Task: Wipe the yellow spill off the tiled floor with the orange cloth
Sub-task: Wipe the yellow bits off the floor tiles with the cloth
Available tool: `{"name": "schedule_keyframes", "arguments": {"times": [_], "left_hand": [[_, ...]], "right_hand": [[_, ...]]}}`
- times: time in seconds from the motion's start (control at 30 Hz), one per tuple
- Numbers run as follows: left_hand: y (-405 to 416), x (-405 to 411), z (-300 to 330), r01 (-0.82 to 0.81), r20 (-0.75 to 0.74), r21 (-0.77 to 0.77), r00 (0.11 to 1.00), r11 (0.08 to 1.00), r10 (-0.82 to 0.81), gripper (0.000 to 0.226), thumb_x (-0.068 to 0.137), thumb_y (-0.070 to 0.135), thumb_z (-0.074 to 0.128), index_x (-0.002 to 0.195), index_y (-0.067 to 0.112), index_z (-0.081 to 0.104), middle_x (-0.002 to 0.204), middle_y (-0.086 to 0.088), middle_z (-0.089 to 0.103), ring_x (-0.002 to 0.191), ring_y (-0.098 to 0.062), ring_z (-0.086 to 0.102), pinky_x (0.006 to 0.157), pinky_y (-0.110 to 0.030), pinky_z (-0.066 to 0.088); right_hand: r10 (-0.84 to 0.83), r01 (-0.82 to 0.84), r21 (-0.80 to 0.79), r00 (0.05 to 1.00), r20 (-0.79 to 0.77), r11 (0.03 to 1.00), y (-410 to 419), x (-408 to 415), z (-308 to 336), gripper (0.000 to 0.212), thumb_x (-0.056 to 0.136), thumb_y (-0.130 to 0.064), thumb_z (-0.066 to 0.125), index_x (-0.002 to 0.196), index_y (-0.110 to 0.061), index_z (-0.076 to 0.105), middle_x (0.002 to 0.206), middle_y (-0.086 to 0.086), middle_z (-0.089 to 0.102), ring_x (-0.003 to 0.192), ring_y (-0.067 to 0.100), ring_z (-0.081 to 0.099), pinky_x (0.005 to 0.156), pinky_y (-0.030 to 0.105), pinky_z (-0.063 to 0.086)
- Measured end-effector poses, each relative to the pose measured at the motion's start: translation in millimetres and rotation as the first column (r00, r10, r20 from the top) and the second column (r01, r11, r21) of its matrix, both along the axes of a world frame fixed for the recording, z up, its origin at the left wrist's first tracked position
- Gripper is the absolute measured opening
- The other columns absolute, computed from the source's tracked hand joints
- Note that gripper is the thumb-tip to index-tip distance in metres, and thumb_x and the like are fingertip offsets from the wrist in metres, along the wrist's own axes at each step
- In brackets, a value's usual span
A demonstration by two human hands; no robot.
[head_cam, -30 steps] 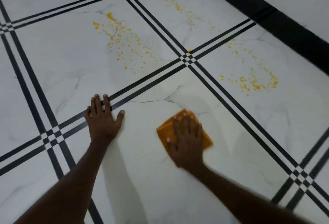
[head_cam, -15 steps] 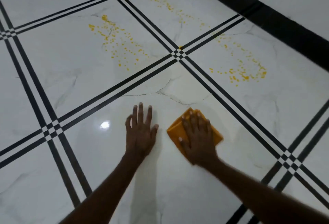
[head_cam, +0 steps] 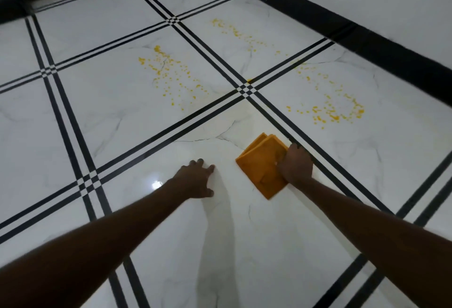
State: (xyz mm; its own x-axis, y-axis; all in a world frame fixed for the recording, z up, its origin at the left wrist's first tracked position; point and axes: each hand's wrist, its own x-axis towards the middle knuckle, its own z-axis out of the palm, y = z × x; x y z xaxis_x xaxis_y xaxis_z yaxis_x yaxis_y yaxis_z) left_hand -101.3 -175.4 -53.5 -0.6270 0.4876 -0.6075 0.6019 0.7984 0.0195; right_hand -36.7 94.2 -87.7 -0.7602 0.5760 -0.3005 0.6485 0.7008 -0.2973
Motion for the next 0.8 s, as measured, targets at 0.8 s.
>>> {"name": "schedule_keyframes", "arguments": {"times": [0.8], "left_hand": [[98, 94, -32, -0.262, -0.145, 0.021, 0.954, 0.965, 0.262, 0.109, 0.092, 0.045, 0.066, 0.16, 0.01, -0.012, 0.167, -0.021, -0.014, 0.156, -0.04, -0.005, 0.122, -0.053, 0.024]], "right_hand": [[0.558, -0.554, 0.078, 0.828, -0.054, 0.829, 82, 41, 35, 0.088, 0.09, -0.071, 0.008, 0.143, -0.02, 0.058, 0.147, 0.019, 0.055, 0.135, 0.037, 0.053, 0.111, 0.047, 0.041]]}}
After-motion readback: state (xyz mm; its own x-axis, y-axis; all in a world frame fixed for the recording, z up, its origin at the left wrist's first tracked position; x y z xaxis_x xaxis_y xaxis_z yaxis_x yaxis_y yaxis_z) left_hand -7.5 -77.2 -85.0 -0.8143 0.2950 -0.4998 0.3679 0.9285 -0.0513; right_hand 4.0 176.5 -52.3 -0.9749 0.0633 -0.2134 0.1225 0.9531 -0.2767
